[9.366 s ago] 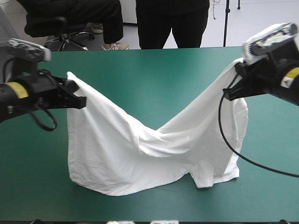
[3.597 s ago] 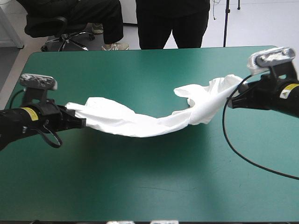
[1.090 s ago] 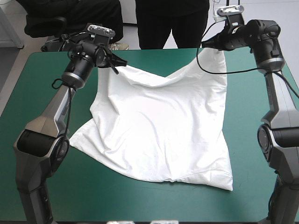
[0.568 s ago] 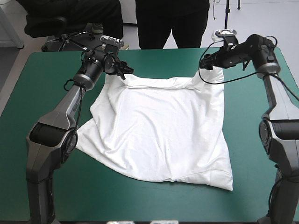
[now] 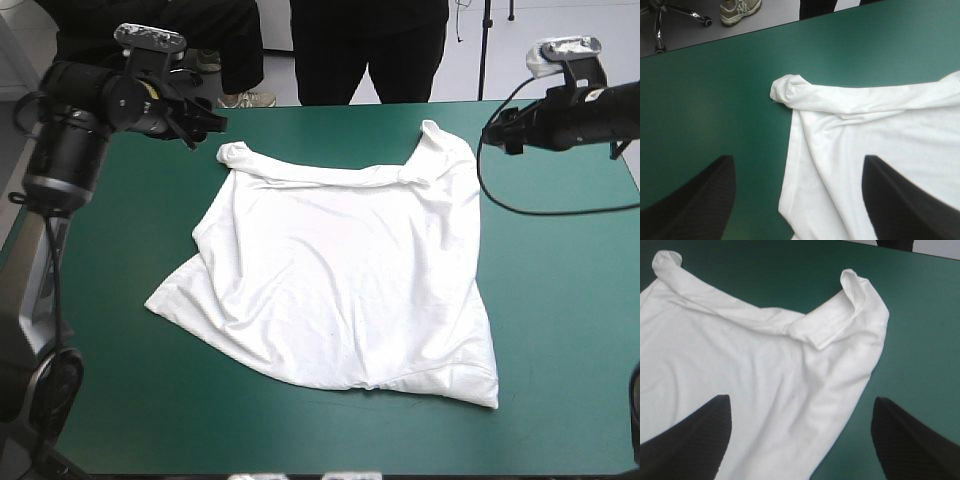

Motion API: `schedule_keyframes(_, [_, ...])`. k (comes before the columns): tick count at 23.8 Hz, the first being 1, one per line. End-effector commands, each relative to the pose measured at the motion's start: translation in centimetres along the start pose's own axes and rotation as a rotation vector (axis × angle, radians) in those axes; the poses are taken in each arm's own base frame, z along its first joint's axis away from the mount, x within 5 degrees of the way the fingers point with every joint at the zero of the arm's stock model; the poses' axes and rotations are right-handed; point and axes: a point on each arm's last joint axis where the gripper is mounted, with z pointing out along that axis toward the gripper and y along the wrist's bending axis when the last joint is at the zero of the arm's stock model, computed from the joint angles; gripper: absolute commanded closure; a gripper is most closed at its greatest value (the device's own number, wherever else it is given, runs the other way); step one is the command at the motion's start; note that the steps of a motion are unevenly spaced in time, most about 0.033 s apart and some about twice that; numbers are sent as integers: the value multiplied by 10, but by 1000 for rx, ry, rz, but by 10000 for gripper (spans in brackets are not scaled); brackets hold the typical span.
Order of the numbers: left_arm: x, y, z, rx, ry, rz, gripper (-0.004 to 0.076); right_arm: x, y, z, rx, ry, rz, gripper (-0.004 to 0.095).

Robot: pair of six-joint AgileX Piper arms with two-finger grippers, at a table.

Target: Fold the cloth

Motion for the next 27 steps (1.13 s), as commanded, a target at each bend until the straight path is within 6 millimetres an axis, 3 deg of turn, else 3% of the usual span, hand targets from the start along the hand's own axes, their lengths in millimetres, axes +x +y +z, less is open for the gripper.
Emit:
schedule_keyframes(1, [-4, 1, -84, 37, -199, -16, 207, 32, 45, -48, 62, -46, -76, 196])
schedule_keyframes(2, [-2, 1, -96, 44, -222, -20, 207, 41, 54, -49, 65, -32, -91, 197])
schedule_keyframes(3, [1, 2, -115, 53, -258, -26, 207, 64, 68, -47, 62, 16, -90, 196])
schedule_keyframes(5, [5, 2, -136, 61, -294, -30, 207, 96, 84, -41, 40, 105, -61, 196])
schedule_keyframes(10, [9, 1, -150, 89, -321, -38, 207, 156, 79, 5, 41, 370, 11, 196])
schedule_keyframes(15, [9, 0, -151, 93, -328, -36, 207, 179, 75, 29, 30, 415, 42, 197])
schedule_keyframes(27, [15, -2, -130, 94, -268, -15, 209, 189, 60, 81, 76, 545, 36, 197])
